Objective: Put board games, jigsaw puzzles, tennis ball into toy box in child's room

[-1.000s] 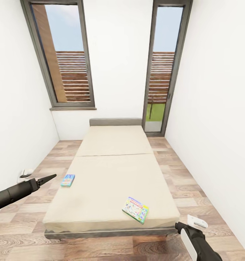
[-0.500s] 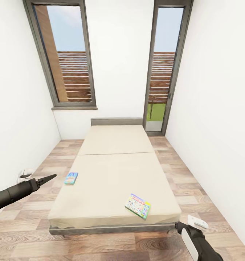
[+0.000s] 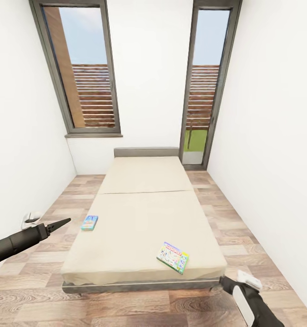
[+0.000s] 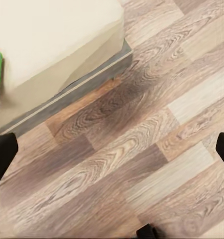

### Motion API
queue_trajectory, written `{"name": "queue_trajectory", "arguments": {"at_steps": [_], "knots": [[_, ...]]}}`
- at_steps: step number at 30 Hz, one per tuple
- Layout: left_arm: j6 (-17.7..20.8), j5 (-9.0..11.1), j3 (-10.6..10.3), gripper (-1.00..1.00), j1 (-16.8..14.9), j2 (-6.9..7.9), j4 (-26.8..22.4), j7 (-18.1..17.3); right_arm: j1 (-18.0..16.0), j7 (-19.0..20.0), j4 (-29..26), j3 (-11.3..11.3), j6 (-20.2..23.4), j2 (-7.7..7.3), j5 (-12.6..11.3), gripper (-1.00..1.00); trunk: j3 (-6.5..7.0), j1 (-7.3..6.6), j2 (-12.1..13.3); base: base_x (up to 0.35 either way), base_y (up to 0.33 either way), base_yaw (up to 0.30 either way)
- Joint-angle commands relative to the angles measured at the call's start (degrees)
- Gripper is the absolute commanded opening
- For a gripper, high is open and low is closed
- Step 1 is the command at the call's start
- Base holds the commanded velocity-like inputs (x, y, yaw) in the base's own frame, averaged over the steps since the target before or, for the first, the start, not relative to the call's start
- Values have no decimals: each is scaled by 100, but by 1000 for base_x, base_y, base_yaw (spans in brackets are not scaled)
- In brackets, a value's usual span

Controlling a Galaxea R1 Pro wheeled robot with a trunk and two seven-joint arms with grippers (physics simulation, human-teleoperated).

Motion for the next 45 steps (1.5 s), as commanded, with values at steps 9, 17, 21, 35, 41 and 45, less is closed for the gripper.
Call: {"name": "queue_trajectory", "arguments": {"at_steps": [9, 17, 21, 35, 41, 45], "knots": [[55, 2, 5, 100, -7, 0, -1, -20, -3, 2107, 592, -804, 49, -403, -414, 100, -13, 4, -13, -1, 0, 0], [55, 6, 5, 100, -7, 0, -1, -36, -4, 2754, 944, -1523, 23, -423, -711, 100, -13, 4, -13, 0, 0, 0], [61, 8, 5, 100, -7, 0, -1, -42, -3, 2799, 970, -1612, 19, -412, -750, 100, -13, 4, -13, 0, 0, 0], [144, 10, 7, 100, -7, 12, -1, -530, -2, 3298, 1000, -1659, 30, -409, -1923, 100, -13, 4, -13, 0, 0, 0], [264, 10, 19, 100, -7, 30, -1, -778, 4, 3628, 1179, -1618, 36, -394, -2124, 100, -13, 4, -13, 0, 0, 0], [376, 10, 40, 100, -7, 48, -1, -812, 1, 3634, 1240, -1544, 14, -322, -2138, 100, -13, 4, -13, 0, 0, 0]]}}
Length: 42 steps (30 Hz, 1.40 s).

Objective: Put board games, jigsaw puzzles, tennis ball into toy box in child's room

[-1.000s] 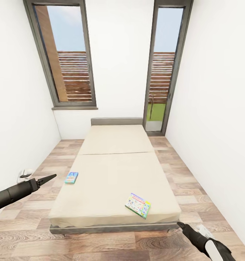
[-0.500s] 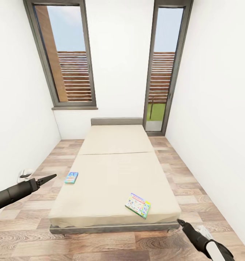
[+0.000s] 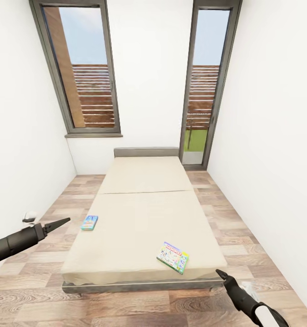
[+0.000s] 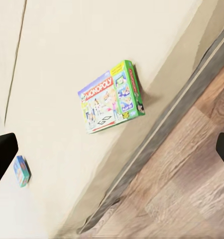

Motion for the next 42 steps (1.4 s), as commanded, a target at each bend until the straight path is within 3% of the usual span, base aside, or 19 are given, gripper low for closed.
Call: {"name": "queue_trajectory", "arguments": {"at_steps": [1, 10, 42], "knots": [[91, 1, 10, 100, -8, 5, 0, -25, -6, 12, 8, -9, 55, 47, -45, 100, -13, 4, -13, 0, 0, 0], [239, -1, 33, 100, -14, 14, 1, -35, -7, 49, 37, 3, 51, 145, -105, 100, -13, 4, -13, 0, 0, 0], [306, -42, 43, 100, -61, 27, 8, -27, -4, 86, 45, -21, 62, 95, -110, 100, -13, 4, -13, 0, 0, 0]]}}
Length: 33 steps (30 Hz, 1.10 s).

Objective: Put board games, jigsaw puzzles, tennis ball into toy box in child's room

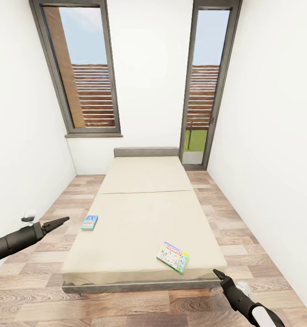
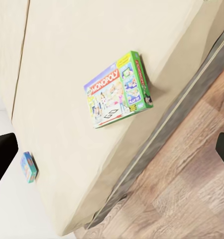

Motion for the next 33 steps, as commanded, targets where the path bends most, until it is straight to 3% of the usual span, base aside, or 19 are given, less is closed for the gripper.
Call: {"name": "queue_trajectory", "arguments": {"at_steps": [1, 26, 33], "knots": [[61, -2, 5, 100, -9, 1, 0, -22, -5, 8, -2, -30, 54, -1, -31, 100, -13, 4, -13, 0, 0, 0], [61, -1, 89, 100, -55, 6, 25, -31, -9, -56, 197, -34, 54, 2, -27, 100, -13, 4, -13, -2, 0, 0], [59, -8, 89, 100, -56, 6, 26, -31, -10, -44, 199, -35, 27, 12, -28, 100, -13, 4, -13, -209, 0, 0]]}}
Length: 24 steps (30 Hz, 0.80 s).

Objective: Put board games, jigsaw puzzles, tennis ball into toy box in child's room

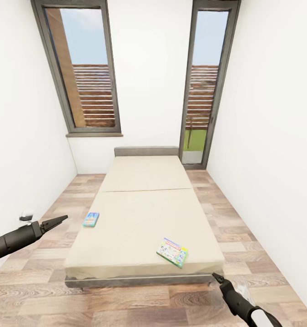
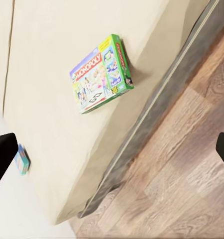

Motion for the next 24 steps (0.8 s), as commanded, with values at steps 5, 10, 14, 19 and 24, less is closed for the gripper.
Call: {"name": "queue_trajectory", "arguments": {"at_steps": [5, 10, 14, 19, 24], "knots": [[62, -1, 2, 100, -6, -5, 1, -26, -7, 36, -3, -36, 37, 29, -23, 100, -13, 1, -14, -145, 0, 0], [60, -2, -1, 100, -6, -7, 0, -26, -5, 45, -3, -36, 36, 38, -24, 100, -13, 1, -14, -37, 0, 0], [60, -2, -3, 100, -6, -7, 1, -26, -4, 48, -3, -36, 33, 43, -21, 100, -13, 1, -14, -9, 0, 0], [59, -2, -5, 100, -6, -8, 1, -26, -1, 48, -3, -36, 25, 45, -13, 100, -13, 1, -14, -2, 0, 0], [59, -2, 2, 100, -6, -8, 12, -26, -5, 48, -3, -36, 26, 45, -16, 100, -13, 1, -14, 0, 0, 0]]}}
